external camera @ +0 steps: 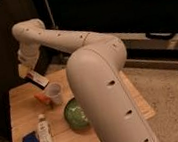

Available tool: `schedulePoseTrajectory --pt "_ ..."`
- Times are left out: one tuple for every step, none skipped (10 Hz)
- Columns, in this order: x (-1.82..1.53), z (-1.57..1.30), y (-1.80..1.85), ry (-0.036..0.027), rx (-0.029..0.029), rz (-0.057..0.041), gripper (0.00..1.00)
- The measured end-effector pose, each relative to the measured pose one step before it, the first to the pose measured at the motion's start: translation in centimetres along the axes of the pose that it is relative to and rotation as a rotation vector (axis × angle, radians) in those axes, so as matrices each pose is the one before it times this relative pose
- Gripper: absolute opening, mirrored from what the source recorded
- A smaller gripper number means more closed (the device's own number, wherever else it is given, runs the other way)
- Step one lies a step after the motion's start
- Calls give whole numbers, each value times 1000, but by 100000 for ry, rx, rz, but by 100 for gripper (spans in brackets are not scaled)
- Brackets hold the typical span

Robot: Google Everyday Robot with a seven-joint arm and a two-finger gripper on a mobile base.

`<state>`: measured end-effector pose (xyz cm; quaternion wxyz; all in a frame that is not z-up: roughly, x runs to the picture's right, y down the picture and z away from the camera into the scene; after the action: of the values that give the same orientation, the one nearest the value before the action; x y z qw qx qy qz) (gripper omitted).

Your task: Place the eraser in the ceramic cup

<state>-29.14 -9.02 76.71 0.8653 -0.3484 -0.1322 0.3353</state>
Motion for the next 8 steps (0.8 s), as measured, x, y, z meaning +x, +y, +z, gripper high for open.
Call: schedulePoseTrajectory --pt "1693 -1231 -2425 -2149 772 5731 0" --pt "1804 -1220 -1996 -1965 576 5459 0" --pt "1883 -1415 -2173 -1969 939 5625 0" --pt "1647 -1125 -1898 -1274 875 5091 0" --pt "1325 -846 -1680 -1418 158 5251 0" --pt "789 -614 -1184 -939 -510 3963 0" --pt "501 -543 -577 -969 -1530 797 0" --pt "262 -299 -15 -899 -1881 -1207 0"
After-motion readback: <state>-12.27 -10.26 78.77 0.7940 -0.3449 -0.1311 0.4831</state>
